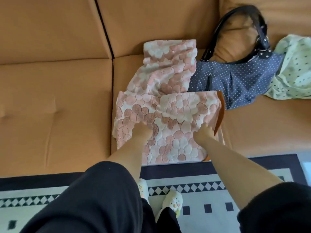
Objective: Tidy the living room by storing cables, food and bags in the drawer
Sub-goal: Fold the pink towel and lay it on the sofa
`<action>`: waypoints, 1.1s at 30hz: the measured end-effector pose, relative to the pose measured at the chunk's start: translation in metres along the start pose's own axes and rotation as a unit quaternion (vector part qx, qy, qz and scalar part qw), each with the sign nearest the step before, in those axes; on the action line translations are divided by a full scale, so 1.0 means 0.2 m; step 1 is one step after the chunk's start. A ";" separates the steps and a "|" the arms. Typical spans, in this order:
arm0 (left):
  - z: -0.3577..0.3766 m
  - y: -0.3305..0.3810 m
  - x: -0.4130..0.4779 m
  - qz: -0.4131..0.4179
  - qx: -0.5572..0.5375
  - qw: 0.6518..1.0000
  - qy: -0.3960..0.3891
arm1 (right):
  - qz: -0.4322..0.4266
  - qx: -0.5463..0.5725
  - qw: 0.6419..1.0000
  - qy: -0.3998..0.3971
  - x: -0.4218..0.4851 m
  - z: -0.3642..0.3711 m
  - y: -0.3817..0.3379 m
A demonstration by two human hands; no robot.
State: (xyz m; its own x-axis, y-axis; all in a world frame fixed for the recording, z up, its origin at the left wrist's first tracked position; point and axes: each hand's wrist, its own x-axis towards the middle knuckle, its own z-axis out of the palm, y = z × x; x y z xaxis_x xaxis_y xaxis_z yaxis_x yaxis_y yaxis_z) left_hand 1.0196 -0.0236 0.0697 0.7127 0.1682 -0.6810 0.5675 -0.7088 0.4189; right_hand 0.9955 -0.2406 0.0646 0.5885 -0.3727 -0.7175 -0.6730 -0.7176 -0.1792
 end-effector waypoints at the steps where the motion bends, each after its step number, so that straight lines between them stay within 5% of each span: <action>1: 0.05 0.00 0.00 0.014 0.011 1.000 -0.011 | 0.009 -0.003 1.000 0.001 0.00 0.02 0.01; 6: 0.30 0.00 0.01 0.102 0.070 0.992 -0.010 | 0.163 0.034 0.971 0.171 0.07 0.09 0.19; 9: 0.47 0.03 0.01 0.226 0.214 0.950 0.030 | 0.260 0.106 0.952 0.122 0.17 0.11 0.35; 14: 0.70 0.12 -0.01 0.349 0.341 0.871 -0.059 | 0.200 0.166 0.966 0.015 0.27 0.14 0.53; 21: 0.88 0.09 -0.07 0.401 0.484 0.774 -0.082 | 0.222 0.366 0.899 0.095 0.27 0.12 0.58; 25: 0.90 0.14 -0.11 0.355 0.495 0.791 -0.053 | 0.216 0.482 0.849 0.014 0.27 0.05 0.58; 28: 0.88 0.23 -0.11 0.340 0.418 0.841 -0.043 | 0.199 0.352 0.913 0.048 0.25 -0.01 0.63; 30: 0.83 0.28 -0.08 0.298 0.350 0.888 -0.037 | 0.213 0.325 0.921 0.018 0.20 -0.01 0.63; 33: 0.73 0.32 -0.06 0.305 0.333 0.892 -0.036 | 0.236 0.475 0.832 -0.162 0.13 0.02 0.59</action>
State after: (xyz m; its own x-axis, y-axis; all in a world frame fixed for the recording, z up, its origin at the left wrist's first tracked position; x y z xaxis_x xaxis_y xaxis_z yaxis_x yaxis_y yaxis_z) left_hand 0.9869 -0.1715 0.0178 0.7635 -0.4148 -0.4950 -0.3036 -0.9070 0.2918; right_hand 0.9297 -0.3314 0.0221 0.1106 -0.1931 -0.9749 -0.9362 0.3089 -0.1674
